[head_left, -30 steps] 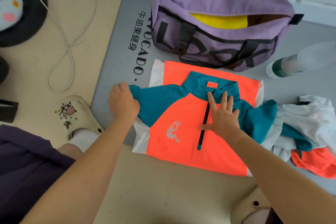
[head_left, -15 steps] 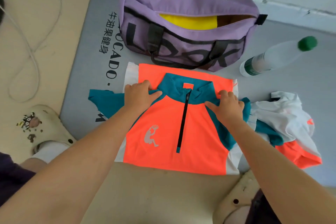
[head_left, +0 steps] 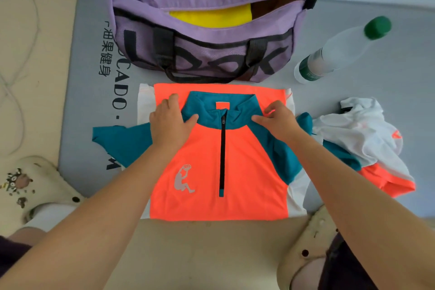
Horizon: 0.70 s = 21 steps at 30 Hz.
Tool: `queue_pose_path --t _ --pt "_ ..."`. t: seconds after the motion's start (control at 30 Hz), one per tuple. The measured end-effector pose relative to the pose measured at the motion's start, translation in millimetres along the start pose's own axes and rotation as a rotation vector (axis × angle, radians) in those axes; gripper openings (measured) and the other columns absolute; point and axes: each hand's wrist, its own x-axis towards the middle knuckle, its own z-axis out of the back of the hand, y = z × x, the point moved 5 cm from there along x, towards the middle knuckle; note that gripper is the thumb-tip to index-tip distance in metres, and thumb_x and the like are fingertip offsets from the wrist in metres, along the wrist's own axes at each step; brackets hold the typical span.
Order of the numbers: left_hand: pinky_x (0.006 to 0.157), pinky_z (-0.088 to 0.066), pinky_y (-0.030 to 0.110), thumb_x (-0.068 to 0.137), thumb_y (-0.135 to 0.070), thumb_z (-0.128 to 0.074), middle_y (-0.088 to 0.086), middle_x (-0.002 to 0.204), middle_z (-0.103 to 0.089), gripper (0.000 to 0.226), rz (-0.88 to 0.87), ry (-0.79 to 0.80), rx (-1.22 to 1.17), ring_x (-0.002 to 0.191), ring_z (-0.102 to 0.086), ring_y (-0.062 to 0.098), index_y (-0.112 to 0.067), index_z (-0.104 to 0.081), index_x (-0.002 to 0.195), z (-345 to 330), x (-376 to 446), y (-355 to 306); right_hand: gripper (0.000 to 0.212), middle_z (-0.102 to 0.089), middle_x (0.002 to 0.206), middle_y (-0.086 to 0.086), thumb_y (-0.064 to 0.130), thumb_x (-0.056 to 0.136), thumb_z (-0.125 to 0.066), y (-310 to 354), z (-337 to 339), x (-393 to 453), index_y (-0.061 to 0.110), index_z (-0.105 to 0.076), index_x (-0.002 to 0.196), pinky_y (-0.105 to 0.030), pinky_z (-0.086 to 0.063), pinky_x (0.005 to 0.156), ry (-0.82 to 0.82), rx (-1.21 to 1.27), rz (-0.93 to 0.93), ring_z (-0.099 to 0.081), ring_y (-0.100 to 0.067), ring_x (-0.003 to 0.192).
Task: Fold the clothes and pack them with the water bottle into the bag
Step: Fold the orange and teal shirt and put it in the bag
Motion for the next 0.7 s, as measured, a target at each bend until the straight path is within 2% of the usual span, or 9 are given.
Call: queue_pose_path --t 0.1,0.17,0.23,0.3,0.37,0.5,0.57,0.63,0.7 --pt "0.087 -0.039 0.043 0.087 -0.05 -0.063 0.012 0.099 -0.065 0.045 0.23 0.143 0.002 0.101 -0.061 0.035 -0.009 -0.056 0.104 -6.9 14.1 11.8 0.042 -0.057 0.085 -0.008 0.04 0.083 -0.073 4.5 -1.9 5.4 0.004 -0.06 0.099 -0.031 -0.039 0.069 0.044 -0.112 -0.039 -0.052 -0.022 0.079" --pt "0.069 -0.039 0.036 0.089 -0.046 -0.062 0.006 0.074 -0.059 0.037 0.215 0.274 -0.062 0.086 -0.061 0.033 -0.012 -0.056 0.076 -8.8 23.2 19.9 0.039 -0.058 0.081 -0.011 0.037 0.085 -0.071 11.5 -2.8 7.3 -0.001 -0.064 0.09 -0.032 -0.039 0.066 0.103 -0.217 -0.006 -0.051 -0.024 0.073" --pt "0.06 -0.033 0.033 0.09 -0.038 -0.064 -0.001 0.065 -0.051 0.034 0.143 0.314 -0.206 0.073 -0.054 0.023 -0.015 -0.053 0.068 -4.7 28.0 24.3 0.03 -0.052 0.073 -0.003 0.032 0.085 -0.071 16.8 -0.3 6.9 0.007 -0.057 0.074 -0.03 -0.036 0.059 0.137 -0.198 0.036 -0.048 -0.021 0.069" --pt "0.059 -0.033 0.032 0.091 -0.031 -0.064 -0.005 0.064 -0.048 0.028 0.067 0.285 -0.336 0.065 -0.046 0.016 -0.016 -0.054 0.071 1.9 27.8 27.8 0.032 -0.043 0.067 0.002 0.027 0.086 -0.069 20.9 3.8 4.5 0.014 -0.046 0.068 -0.021 -0.032 0.05 0.15 -0.092 0.084 -0.041 -0.018 0.064" --pt "0.061 -0.033 0.032 0.093 -0.029 -0.062 -0.005 0.064 -0.048 0.025 0.01 0.221 -0.355 0.066 -0.045 0.017 -0.015 -0.053 0.074 5.4 27.5 29.3 0.025 -0.044 0.068 0.002 0.024 0.088 -0.068 23.8 7.3 0.5 0.012 -0.05 0.074 -0.017 -0.031 0.051 0.107 -0.023 0.135 -0.039 -0.017 0.065" --pt "0.061 -0.034 0.035 0.097 -0.031 -0.055 0.004 0.073 -0.051 0.024 -0.03 0.094 -0.202 0.073 -0.051 0.028 -0.012 -0.051 0.082 4.4 23.9 24.2 0.01 -0.057 0.079 -0.001 0.026 0.091 -0.063 14.8 4.7 -1.6 0.016 -0.064 0.091 -0.034 -0.045 0.079 -0.014 -0.077 0.102 -0.053 -0.022 0.079" --pt "0.066 -0.037 0.038 0.096 -0.028 -0.056 0.011 0.089 -0.056 0.017 -0.058 0.025 -0.098 0.087 -0.053 0.035 -0.011 -0.056 0.093 5.0 18.2 17.1 0.009 -0.057 0.077 0.005 0.03 0.09 -0.064 8.6 4.4 -0.5 0.021 -0.064 0.089 -0.042 -0.045 0.09 -0.03 -0.122 0.074 -0.056 -0.022 0.084" --pt "0.078 -0.039 0.045 0.09 -0.026 -0.062 0.015 0.107 -0.055 0.025 -0.136 -0.085 0.081 0.1 -0.052 0.037 -0.011 -0.058 0.11 5.7 5.3 3.6 0.016 -0.054 0.076 0.011 0.039 0.086 -0.067 5.2 7.0 1.2 0.026 -0.059 0.086 -0.04 -0.041 0.093 -0.015 -0.168 0.082 -0.053 -0.017 0.085" --pt "0.083 -0.039 0.045 0.086 -0.028 -0.062 0.012 0.113 -0.055 0.031 -0.321 -0.16 0.172 0.103 -0.051 0.034 -0.014 -0.059 0.114 2.0 -14.6 -23.3 0.027 -0.056 0.085 0.011 0.049 0.082 -0.069 4.7 11.6 1.4 0.028 -0.056 0.091 -0.034 -0.03 0.091 0.03 -0.26 0.102 -0.05 -0.015 0.089"
